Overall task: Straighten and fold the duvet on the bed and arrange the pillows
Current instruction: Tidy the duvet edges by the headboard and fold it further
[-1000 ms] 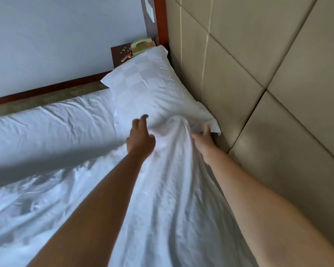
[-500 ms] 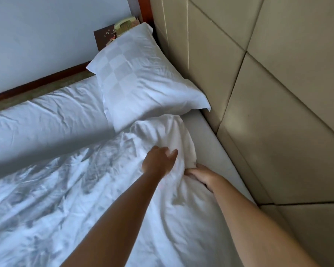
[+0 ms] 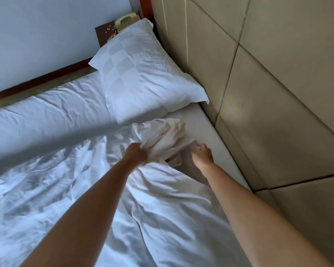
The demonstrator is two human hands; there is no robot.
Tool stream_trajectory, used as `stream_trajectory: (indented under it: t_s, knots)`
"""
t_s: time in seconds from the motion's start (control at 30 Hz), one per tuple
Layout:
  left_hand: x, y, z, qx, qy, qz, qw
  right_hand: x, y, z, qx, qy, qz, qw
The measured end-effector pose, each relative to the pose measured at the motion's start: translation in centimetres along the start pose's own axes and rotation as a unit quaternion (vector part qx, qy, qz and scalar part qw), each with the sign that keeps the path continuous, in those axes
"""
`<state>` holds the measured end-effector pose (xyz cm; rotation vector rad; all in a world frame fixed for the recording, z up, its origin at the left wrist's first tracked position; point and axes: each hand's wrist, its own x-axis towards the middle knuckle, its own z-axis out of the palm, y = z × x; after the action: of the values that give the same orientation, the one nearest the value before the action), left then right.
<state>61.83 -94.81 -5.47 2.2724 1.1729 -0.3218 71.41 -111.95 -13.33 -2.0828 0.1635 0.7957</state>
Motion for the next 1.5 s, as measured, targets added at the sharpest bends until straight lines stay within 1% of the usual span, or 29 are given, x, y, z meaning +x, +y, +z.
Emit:
stream_trajectory:
  t_s: [0.03, 0.1, 0.17, 0.23, 0.27, 0.3, 0.33, 0.37, 0.4, 0.43, 0.47, 0.5, 0.57, 0.63, 0.67, 0.7, 0.73, 0.8, 0.83, 0.9, 0.97, 1.03, 1.1, 1.2, 1.27, 1.3, 1.37, 1.43, 1.5]
  knots:
    - [-0.5, -0.4, -0.1, 0.016, -0.033, 0.006, 0.999, 0.3, 0.1, -0.3, -0.080, 0.015, -0.022, 0.996]
    - [-1.3, -1.2, -0.2, 0.076, -0.119, 0.030, 0.990, 0.3, -0.7, -0.8, -0.204, 0.000, -0.108, 0.973]
    - [-1.9, -1.6, -0.4, 0.158, -0.223, 0.044, 0.961, 0.4, -2.4, -0.5, -0.311, -0.042, -0.219, 0.924]
    - [-2.3, -1.6, -0.9, 0.219, -0.284, 0.041, 0.932, 0.6, -3.7, 0.9, -0.363, -0.120, -0.283, 0.880]
    - [-2.4, -1.6, -1.1, 0.243, -0.309, 0.040, 0.919, 0.8, -4.3, 1.6, -0.332, -0.163, -0.262, 0.892]
    - [-2.5, -1.5, -1.3, 0.253, -0.327, 0.032, 0.910, 0.8, -5.1, 2.0, -0.276, -0.186, -0.224, 0.916]
    - [-2.5, -1.5, -1.5, 0.261, -0.345, 0.026, 0.901, 1.0, -5.7, 2.2, -0.216, -0.195, -0.182, 0.939]
    - [-2.7, -1.4, -1.7, 0.267, -0.357, 0.024, 0.895, 1.1, -6.3, 2.4, -0.189, -0.192, -0.160, 0.950]
    - [-2.7, -1.4, -1.7, 0.277, -0.367, 0.022, 0.888, 1.5, -6.7, 2.6, -0.203, -0.187, -0.155, 0.949]
    - [-2.7, -1.6, -1.8, 0.281, -0.374, 0.019, 0.884, 2.0, -6.9, 2.8, -0.256, -0.172, -0.159, 0.938]
    - [-2.6, -1.4, -1.7, 0.279, -0.379, 0.021, 0.882, 2.0, -7.1, 2.7, -0.357, -0.146, -0.183, 0.904]
    - [-2.6, -1.7, -1.7, 0.270, -0.384, 0.017, 0.883, 1.7, -7.2, 3.3, -0.466, -0.113, -0.238, 0.845]
    - [-2.5, -1.8, -1.4, 0.265, -0.395, 0.010, 0.880, 1.4, -6.8, 4.9, -0.563, -0.090, -0.370, 0.734]
    - [-2.5, -1.9, -1.2, 0.259, -0.407, 0.002, 0.876, 1.3, -6.9, 6.2, -0.597, -0.122, -0.419, 0.673]
    - [-2.7, -2.0, -1.2, 0.258, -0.409, -0.001, 0.875, 1.3, -7.0, 6.2, -0.600, -0.123, -0.425, 0.666]
    - [-2.8, -2.0, -1.4, 0.263, -0.415, -0.003, 0.871, 1.2, -7.1, 5.9, -0.596, -0.112, -0.419, 0.676]
    - [-2.8, -2.0, -1.6, 0.271, -0.422, -0.005, 0.865, 0.7, -7.0, 5.2, -0.575, -0.090, -0.404, 0.706]
    - [-3.0, -1.9, -2.4, 0.290, -0.438, -0.016, 0.851, -0.4, -6.5, 3.4, -0.501, -0.015, -0.335, 0.798]
    - [-3.1, -1.6, -2.8, 0.297, -0.436, -0.017, 0.849, -1.0, -6.3, 2.2, -0.464, 0.035, -0.301, 0.832]
    - [-3.2, -1.1, -3.5, 0.297, -0.407, -0.021, 0.864, -1.8, -6.7, 0.0, -0.381, 0.133, -0.248, 0.881]
    - [-3.3, -0.5, -4.2, 0.285, -0.381, -0.012, 0.879, -2.5, -9.0, -1.2, -0.251, 0.202, -0.250, 0.913]
    - [-3.6, 0.3, -5.0, 0.288, -0.350, 0.013, 0.891, -4.0, -12.7, -1.5, -0.114, 0.200, -0.295, 0.928]
    - [-4.4, 1.0, -6.2, 0.267, -0.289, 0.040, 0.918, -6.1, -15.8, -1.7, -0.064, 0.183, -0.316, 0.929]
    - [-5.5, 1.3, -8.0, 0.244, -0.148, 0.095, 0.954, -8.3, -16.4, -1.9, -0.071, 0.170, -0.259, 0.948]
    - [-5.9, 1.1, -8.7, 0.136, -0.118, 0.097, 0.979, -9.4, -15.6, -1.4, -0.025, 0.121, -0.212, 0.969]
    - [-6.4, 1.4, -9.0, 0.089, -0.118, 0.107, 0.983, -10.2, -15.5, -1.1, 0.001, 0.087, -0.200, 0.976]
    - [-7.6, 2.3, -9.1, 0.085, -0.098, 0.155, 0.979, -12.2, -16.1, -0.3, 0.034, 0.030, -0.213, 0.976]
    - [-8.9, 2.5, -8.8, 0.066, -0.016, 0.202, 0.977, -14.7, -16.9, 0.2, 0.093, 0.015, -0.250, 0.964]
    - [-9.8, 1.8, -9.3, 0.050, 0.103, 0.187, 0.976, -16.4, -16.4, -0.1, 0.138, 0.028, -0.300, 0.944]
